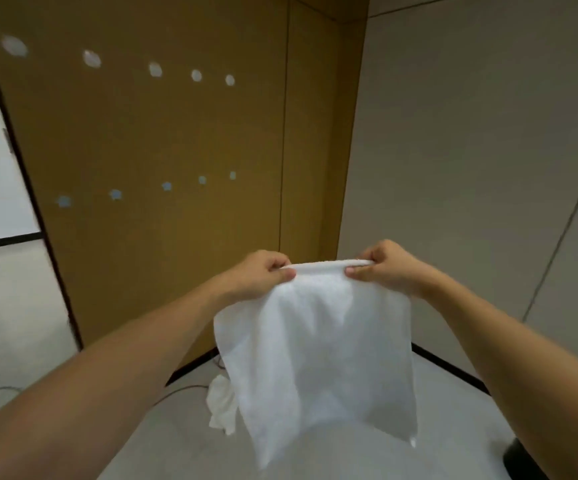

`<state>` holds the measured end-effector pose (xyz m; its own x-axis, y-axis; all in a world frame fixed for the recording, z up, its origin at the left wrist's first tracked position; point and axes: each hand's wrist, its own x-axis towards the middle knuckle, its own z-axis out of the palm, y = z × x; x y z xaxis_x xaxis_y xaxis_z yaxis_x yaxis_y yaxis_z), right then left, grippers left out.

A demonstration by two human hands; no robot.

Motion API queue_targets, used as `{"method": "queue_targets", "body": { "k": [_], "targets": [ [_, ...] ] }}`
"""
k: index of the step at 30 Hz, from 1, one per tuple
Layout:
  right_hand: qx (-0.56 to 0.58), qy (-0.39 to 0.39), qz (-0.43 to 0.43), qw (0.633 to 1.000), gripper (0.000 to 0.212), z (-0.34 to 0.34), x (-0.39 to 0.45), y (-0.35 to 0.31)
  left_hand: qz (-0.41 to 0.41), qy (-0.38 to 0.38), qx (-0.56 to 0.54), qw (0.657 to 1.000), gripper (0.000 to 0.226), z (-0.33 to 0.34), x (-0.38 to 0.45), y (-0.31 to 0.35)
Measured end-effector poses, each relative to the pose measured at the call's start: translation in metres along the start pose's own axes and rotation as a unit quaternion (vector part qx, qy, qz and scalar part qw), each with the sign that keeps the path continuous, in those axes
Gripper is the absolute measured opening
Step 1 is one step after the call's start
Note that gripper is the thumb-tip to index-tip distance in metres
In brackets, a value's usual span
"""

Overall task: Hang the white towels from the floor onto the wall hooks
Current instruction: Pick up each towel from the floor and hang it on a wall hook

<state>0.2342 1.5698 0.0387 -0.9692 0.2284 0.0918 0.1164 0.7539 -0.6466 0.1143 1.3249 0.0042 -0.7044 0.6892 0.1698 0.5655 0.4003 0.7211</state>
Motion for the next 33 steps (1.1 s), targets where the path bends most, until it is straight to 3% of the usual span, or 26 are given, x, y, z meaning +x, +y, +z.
{"method": "queue_targets", "body": {
  "k": [5,7,10,16,22,29,33],
  "targets": [
    [-0.085,-0.113,-0.106,0.984,0.023,0.048,0.107,-0.038,-0.044,0.077,0.029,0.996,0.020,-0.049,0.030,-0.035],
    [-0.003,-0.157,-0.148,0.976,0.014,0.084,0.139,-0.065,-0.059,0.100,0.036,0.993,0.018,-0.066,0.034,-0.057],
    [0.117,-0.198,-0.173,0.957,0.019,0.138,0.180,-0.109,-0.081,0.115,0.046,0.989,0.021,-0.098,0.035,-0.097],
    [0.155,-0.223,-0.183,0.945,0.035,0.237,0.271,-0.196,-0.119,0.198,0.054,0.971,0.026,-0.204,0.035,-0.202],
    [0.192,-0.173,-0.193,0.946,0.027,0.321,0.373,-0.317,-0.144,0.252,0.085,0.953,0.038,-0.339,0.051,-0.287],
    [0.304,-0.197,-0.248,0.899,0.036,0.345,0.471,-0.439,-0.091,0.288,0.159,0.940,0.031,-0.490,0.072,-0.319],
    [0.227,-0.215,-0.321,0.894,0.028,0.337,0.533,-0.481,-0.089,0.305,0.222,0.922,0.032,-0.556,0.088,-0.332]
  ]
}}
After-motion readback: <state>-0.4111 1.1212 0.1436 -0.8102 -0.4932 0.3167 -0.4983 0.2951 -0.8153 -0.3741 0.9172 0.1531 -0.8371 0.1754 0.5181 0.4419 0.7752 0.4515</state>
